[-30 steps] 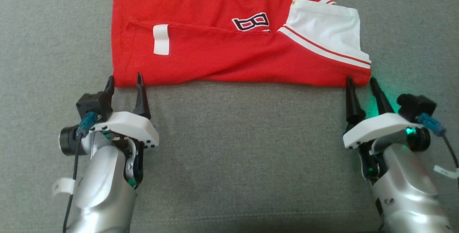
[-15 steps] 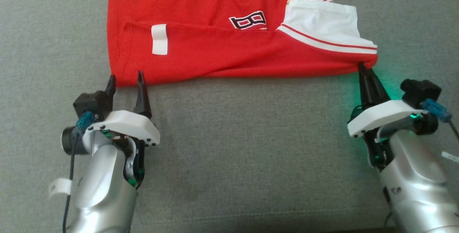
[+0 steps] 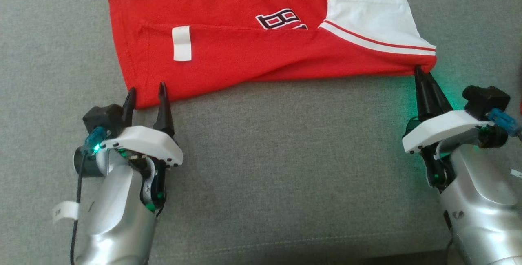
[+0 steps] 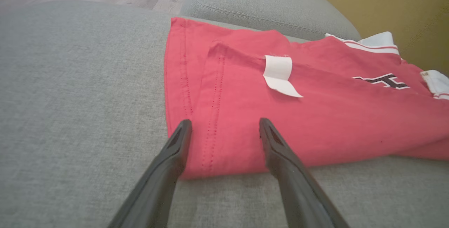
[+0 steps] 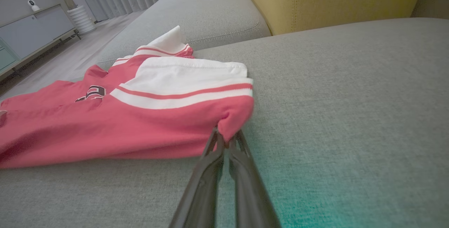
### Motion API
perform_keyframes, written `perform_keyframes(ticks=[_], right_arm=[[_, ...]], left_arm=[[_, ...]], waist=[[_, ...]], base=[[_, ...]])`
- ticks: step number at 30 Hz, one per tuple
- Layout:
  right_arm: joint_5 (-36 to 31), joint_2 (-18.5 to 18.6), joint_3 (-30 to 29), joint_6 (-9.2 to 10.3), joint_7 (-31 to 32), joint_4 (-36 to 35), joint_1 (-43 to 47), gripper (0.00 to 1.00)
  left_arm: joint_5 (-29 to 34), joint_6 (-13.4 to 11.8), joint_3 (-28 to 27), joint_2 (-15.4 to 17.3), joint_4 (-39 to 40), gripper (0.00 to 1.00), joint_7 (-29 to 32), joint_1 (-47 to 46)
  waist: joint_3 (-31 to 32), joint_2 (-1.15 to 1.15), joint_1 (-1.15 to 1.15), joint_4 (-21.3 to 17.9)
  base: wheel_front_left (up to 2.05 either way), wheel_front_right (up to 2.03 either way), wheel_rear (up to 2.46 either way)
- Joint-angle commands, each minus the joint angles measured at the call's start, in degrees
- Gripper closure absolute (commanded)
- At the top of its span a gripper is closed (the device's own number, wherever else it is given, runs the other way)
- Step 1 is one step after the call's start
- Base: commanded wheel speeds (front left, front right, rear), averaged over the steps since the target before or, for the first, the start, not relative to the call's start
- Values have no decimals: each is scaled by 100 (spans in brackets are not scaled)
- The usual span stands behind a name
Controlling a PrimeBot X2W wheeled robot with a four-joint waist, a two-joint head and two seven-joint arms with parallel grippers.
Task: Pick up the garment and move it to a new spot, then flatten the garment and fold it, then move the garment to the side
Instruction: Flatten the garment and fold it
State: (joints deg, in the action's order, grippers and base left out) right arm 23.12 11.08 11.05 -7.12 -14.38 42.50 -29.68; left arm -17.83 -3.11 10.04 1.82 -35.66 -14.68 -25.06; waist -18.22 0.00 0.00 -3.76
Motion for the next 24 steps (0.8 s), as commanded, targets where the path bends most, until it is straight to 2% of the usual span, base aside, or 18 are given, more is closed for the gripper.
perform_keyframes(ticks=[1, 8, 15, 16, 17, 18, 24], right_arm=[[-9, -15, 100, -36, -62, -175, -53, 100], [-8, -61, 138, -36, -62, -201, -95, 100], [27, -85, 195, -36, -62, -196, -125, 100], [35, -87, 199, -36, -62, -194, -132, 100], [40, -87, 201, -36, -62, -194, -140, 100], [43, -87, 201, -36, -62, -197, -146, 100], [44, -57, 150, -36, -62, -166, -99, 100]], left_arm=[[-49, -54, -225, 106, 94, 0, -32, -186], [-157, -117, -347, 106, -189, 0, -32, -331], [-416, 157, -120, 106, -699, 0, -32, -473], [-449, 176, -83, 106, -782, 13, -32, -508], [-470, 182, -62, 106, -834, 54, -32, -544], [-467, 189, -44, 106, -851, 100, -32, -575], [-381, 187, -129, 106, -518, 100, -32, -522]], waist=[[-25, 0, 0, -15], [-75, 0, 0, -47], [-88, 0, 0, -69], [-90, 0, 0, -70], [-93, 0, 0, -70], [-94, 0, 0, -69], [21, 0, 0, -3]], base=[[0, 0, 0], [0, 0, 0], [0, 0, 0], [0, 0, 0], [0, 0, 0], [0, 0, 0], [0, 0, 0]])
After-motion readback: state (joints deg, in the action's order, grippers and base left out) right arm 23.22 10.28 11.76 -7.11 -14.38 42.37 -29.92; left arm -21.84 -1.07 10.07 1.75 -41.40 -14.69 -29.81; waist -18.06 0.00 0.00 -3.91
